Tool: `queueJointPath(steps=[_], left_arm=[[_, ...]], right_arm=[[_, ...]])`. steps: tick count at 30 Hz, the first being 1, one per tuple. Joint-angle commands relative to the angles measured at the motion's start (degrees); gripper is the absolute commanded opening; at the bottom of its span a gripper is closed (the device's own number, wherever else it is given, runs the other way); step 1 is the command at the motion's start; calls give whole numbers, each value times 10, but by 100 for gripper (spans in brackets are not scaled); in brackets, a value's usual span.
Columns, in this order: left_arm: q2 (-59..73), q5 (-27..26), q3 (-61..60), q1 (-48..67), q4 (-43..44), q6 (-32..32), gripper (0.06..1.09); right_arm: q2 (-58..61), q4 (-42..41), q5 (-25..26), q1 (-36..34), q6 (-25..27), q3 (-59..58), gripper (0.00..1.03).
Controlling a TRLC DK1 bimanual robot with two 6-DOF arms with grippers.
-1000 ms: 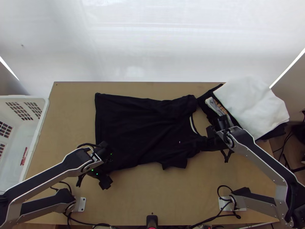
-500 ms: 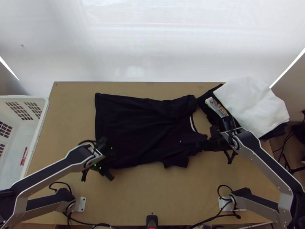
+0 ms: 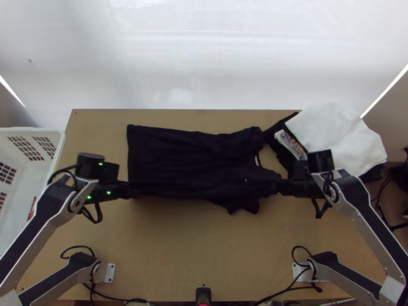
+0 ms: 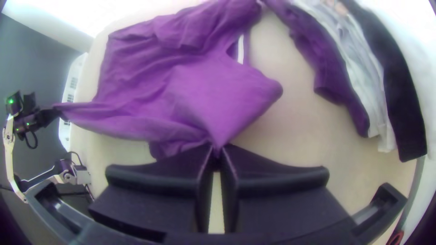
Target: Fold the t-shirt
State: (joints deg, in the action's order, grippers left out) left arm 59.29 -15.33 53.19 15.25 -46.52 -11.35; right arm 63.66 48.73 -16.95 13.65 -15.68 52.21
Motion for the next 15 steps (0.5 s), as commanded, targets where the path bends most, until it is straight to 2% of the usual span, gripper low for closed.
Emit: queueJointPath(steps=[1,7,10,15], left_arm=[[-24,-55,26,-96,35,-30,10],[-17,-62,63,-181,167,-107,9],[-15,-53,118,-210,210,-156,9],[3,-34,198,-262,294,-196,9]], right_arm=[[31,10,0,-10,-9,82,3],[113,8,3,-20,-6,239,3],[147,8,8,-29,-5,356,3],[211,8,23,-46,2,564,3]])
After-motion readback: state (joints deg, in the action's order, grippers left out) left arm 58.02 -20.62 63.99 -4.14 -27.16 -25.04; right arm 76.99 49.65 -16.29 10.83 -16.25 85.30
